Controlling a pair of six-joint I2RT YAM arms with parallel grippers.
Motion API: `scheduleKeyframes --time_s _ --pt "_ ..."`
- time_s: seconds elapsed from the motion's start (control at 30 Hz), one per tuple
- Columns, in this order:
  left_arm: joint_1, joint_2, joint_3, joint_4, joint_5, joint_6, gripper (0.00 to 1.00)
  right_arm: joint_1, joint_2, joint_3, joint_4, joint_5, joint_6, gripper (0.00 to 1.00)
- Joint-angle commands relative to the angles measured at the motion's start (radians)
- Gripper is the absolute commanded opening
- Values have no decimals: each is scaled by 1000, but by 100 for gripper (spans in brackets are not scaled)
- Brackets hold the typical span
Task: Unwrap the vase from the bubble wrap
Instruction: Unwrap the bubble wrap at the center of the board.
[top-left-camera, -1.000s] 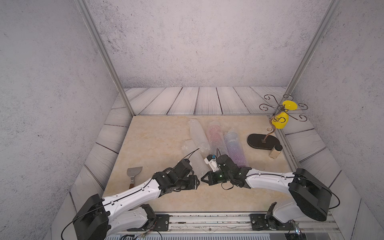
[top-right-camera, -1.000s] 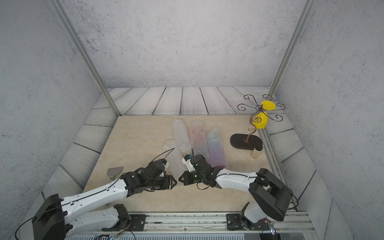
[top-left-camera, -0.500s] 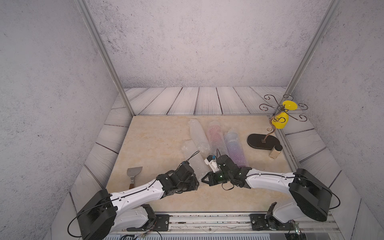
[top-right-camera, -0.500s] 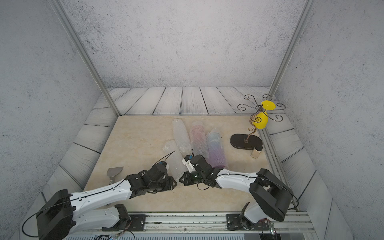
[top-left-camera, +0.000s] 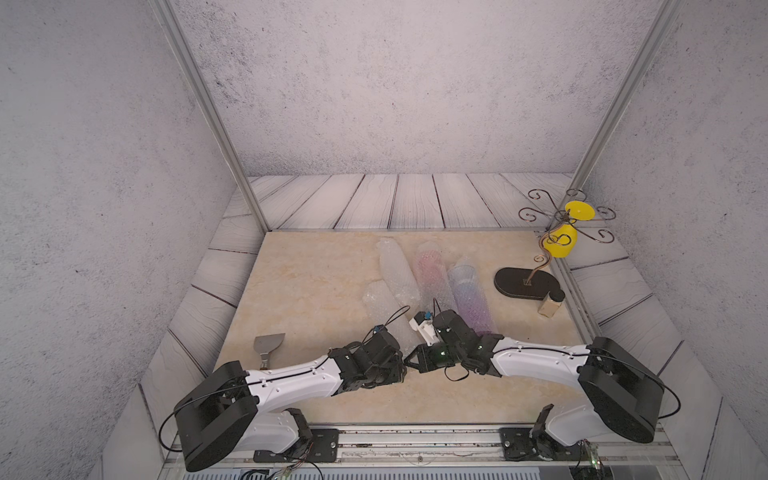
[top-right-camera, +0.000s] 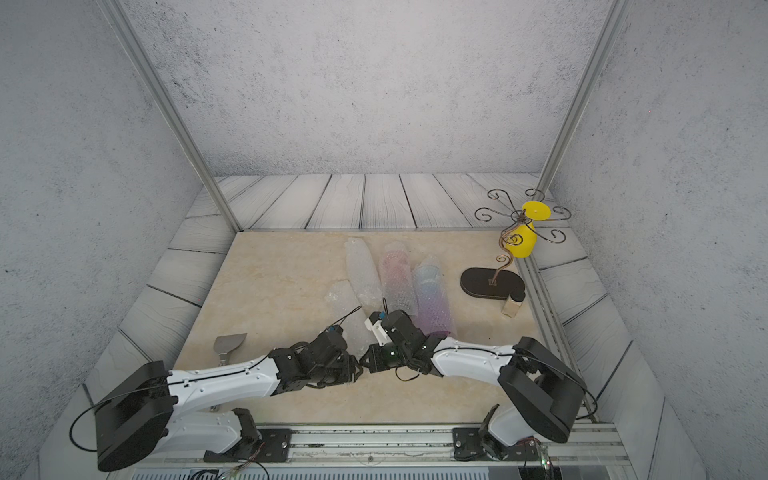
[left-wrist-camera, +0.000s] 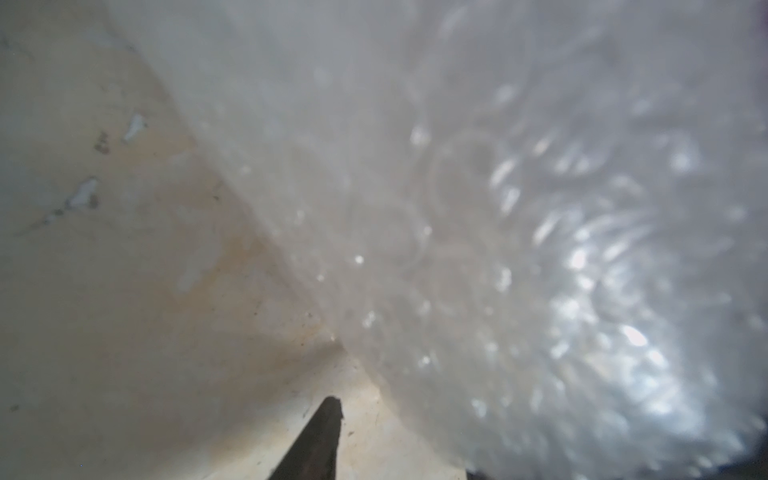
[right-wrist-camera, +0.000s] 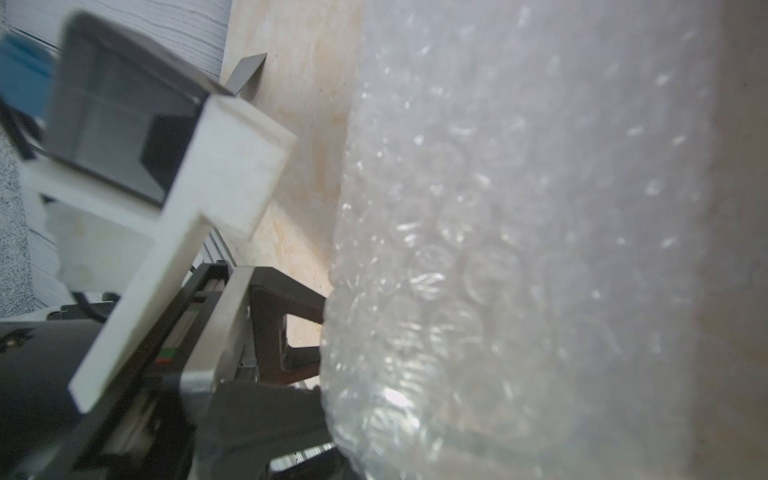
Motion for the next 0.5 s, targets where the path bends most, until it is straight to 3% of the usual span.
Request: scheduleKeyframes --time_s 0.0,0.2,0.3,0.47 --pt "-4 13 15 31 -46 -29 42 9 -61 13 -12 -25 -13 0" --pt "-3 58 25 75 -44 -22 28 12 -82 -4 -32 -15 -11 0" --pt "-4 88 25 101 -25 -15 8 13 -77 -16 -25 -19 -2 0" --pt "-4 64 -12 150 -12 -10 0 12 -76 -34 -16 -23 9 0"
